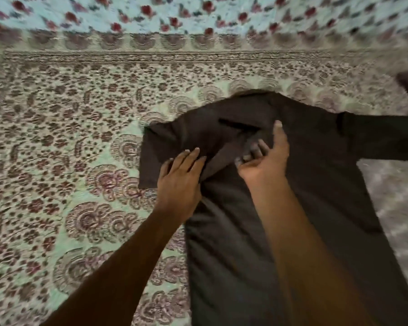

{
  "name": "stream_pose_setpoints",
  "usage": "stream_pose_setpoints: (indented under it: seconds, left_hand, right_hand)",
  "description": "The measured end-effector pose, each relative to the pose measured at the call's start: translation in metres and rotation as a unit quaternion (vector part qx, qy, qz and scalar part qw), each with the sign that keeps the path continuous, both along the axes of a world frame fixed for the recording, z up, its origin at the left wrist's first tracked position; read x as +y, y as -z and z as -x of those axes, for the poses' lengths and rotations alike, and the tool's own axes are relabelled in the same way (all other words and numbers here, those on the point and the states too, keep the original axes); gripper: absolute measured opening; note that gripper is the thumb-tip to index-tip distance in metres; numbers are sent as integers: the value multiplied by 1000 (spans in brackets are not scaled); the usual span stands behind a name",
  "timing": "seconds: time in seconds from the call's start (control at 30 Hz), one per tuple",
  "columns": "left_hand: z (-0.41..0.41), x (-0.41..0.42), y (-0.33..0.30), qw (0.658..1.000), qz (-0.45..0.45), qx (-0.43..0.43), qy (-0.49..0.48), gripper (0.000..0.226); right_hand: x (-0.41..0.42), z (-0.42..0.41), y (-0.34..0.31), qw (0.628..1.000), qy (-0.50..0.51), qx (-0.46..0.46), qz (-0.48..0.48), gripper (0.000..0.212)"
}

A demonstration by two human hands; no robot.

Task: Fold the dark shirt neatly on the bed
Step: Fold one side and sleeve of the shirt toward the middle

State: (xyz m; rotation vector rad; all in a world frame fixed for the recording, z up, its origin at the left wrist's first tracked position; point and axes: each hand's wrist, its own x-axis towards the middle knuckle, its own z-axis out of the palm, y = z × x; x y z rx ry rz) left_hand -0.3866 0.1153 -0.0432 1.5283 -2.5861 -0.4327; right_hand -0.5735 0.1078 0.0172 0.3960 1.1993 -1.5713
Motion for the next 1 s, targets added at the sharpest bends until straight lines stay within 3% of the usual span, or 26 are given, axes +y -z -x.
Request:
stream_pose_setpoints:
  seconds: [0.17,0.33,0.43,0.5,0.6,0.67,0.7,0.77,0.87,0.93,1.0]
  left_hand:
    - [55,23,14,999,-7,-34,27,73]
    - [80,37,25,995,-13,-70,67,79]
    - [83,42,27,992,-15,-92,87,83]
    - [84,44,26,992,-16,-94,82,82]
    - [83,44,24,993,-16,-96,73,81]
    - [83,43,24,993,-12,-96,65,80]
    - [83,42,24,994,-10,-96,59,79]
    - [82,39,25,994,-1,-99,38,78]
    - [72,27,25,994,-2,-102,-43,84]
    - [63,15,27,990,-7,-95,-99,84]
    - [57,2,32,986,-7,-87,-140,76]
  right_hand:
    - [12,56,29,992,-65,35,-99,5]
    - [28,83,55,970,-109,87,-198,46]
    - [29,81,59,933,-161,244,-208,79]
    - [27,81,55,869,-218,403,-185,102]
    - [14,84,53,701,-394,573,-156,109]
    - [4,85,53,595,-464,634,-169,85]
    - [0,86,51,580,-462,649,-172,64]
    - [-4,90,46,635,-395,643,-167,29]
    - [-3,118,35,758,-237,583,-168,19]
    - [-2,149,29,871,-147,448,-137,13]
    - [2,185,22,966,-49,244,-69,7]
